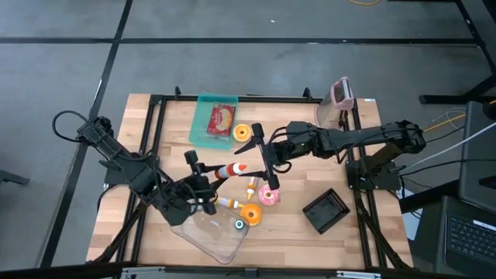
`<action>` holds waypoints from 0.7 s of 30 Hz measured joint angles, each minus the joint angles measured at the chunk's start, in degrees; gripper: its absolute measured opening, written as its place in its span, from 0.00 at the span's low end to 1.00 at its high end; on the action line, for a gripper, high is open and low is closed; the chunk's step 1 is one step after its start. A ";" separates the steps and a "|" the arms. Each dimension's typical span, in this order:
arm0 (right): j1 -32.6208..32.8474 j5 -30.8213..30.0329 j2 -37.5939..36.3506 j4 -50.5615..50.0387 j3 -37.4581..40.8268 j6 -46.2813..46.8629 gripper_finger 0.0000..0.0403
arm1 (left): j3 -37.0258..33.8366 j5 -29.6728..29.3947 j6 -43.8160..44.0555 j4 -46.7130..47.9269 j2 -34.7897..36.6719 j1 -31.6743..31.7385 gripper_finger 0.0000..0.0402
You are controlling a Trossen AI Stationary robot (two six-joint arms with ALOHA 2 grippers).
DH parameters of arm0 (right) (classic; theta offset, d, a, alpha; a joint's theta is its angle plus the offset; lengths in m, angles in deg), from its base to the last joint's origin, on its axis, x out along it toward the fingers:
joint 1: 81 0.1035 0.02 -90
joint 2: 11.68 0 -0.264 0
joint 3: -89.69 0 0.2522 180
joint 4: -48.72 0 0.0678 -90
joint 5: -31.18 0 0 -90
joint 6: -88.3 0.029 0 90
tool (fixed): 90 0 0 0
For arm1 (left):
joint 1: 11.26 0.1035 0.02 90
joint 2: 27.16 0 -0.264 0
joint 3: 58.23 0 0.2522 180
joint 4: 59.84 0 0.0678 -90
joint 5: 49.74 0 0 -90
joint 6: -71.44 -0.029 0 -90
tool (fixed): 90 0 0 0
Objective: Pick & Place Food Item
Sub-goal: Put the orange food coloring bottle into the transparent bin
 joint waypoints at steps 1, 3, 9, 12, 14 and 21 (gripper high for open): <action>0.00 1.11 0.04 1.28 0.00 0.22 0.75 | 0.00 -0.49 -1.74 -1.59 0.01 -0.11 0.35; 0.00 4.10 0.72 4.86 -0.04 1.64 0.75 | 0.00 -1.90 -6.20 -5.74 0.01 -0.15 0.35; -0.01 7.84 4.10 13.84 0.03 2.21 0.70 | -0.03 -1.69 -20.47 -19.16 0.01 -0.08 0.35; -0.21 11.83 5.26 18.55 0.04 2.55 0.68 | -1.76 -0.78 -27.88 -29.04 0.01 -0.12 0.34; -0.22 13.14 5.47 21.18 0.04 2.49 0.68 | -3.35 -0.37 -32.55 -35.32 0.01 -0.41 0.32; -0.44 19.15 5.42 26.75 0.02 3.94 0.68 | -9.65 3.06 -41.37 -52.40 0.31 -0.76 0.31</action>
